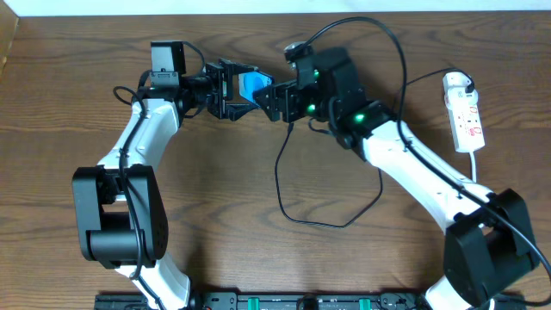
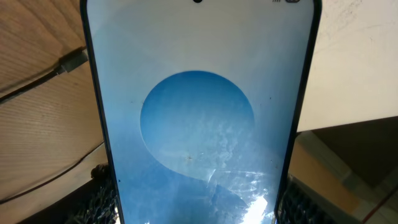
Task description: Plug charger to phone and switch on socket
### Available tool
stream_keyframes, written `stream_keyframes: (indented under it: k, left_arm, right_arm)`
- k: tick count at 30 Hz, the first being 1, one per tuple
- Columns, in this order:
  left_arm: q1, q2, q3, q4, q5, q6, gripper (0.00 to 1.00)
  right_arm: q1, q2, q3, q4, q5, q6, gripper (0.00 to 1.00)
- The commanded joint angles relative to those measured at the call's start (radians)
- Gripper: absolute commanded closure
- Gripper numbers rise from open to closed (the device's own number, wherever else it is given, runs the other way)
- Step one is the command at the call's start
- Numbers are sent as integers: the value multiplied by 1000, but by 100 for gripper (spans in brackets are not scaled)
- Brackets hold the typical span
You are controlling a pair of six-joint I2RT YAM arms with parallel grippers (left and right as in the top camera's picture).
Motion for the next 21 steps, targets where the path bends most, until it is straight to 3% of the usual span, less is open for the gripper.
stream_keyframes:
  k: [1,21]
  left_arm:
    - [0,-26,8,8,43,3,29]
    - [0,-26,8,8,43,3,30]
  right_arm:
    - [20,26,26,17,71,-46,24]
    - [42,95,26,140,111,-10,63]
